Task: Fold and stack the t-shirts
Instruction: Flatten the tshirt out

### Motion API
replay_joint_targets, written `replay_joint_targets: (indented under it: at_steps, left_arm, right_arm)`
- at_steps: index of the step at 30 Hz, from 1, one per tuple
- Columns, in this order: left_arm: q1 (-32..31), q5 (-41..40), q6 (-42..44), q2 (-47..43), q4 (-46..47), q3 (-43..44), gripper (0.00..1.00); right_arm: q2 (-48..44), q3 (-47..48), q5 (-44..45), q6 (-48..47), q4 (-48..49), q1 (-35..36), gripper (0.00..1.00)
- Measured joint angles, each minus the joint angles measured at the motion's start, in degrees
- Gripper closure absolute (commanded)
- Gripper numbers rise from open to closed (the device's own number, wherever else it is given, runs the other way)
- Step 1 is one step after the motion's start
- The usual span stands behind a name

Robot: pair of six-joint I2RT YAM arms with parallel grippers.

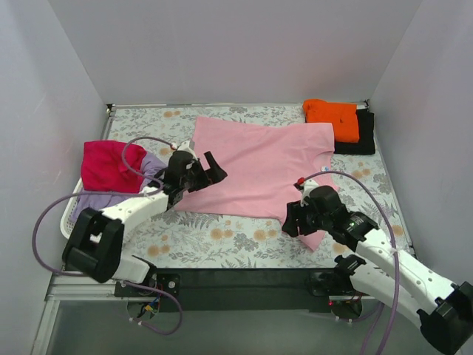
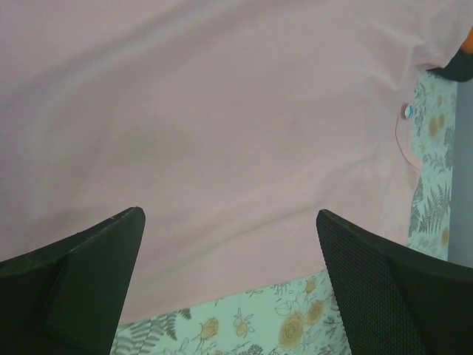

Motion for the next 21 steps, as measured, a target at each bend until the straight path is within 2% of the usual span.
replay_joint_targets:
  at_steps: [4,9,17,20,21]
  left_arm:
    - [-3.5,0.0,1.2,11.6,3.7,7.5,0.05]
    - [-5.0,0.4,2.1,20.0,7.0,11.7,0.05]
    - [-5.0,0.2,3.0,23.2,7.4,11.9,0.04]
    - [-5.0,0.2,3.2,23.2,7.8,11.8,0.04]
    - [-5.0,0.2,3.2,23.2,8.0,11.6,0.04]
  right_arm:
    - [5.7,-0.3,3.9,2.1,5.7,6.8,0.54]
    - [11.5,-1.6,8.4,3.3,10.2,9.9,0.56]
    - [18.7,-2.6,12.4,3.7,16.2,10.6,0.57]
    - [21.4,-2.6,13.0,3.6,18.1,10.7,0.62]
    - [22.3,-2.6,13.1,3.6,18.4,10.8,0.67]
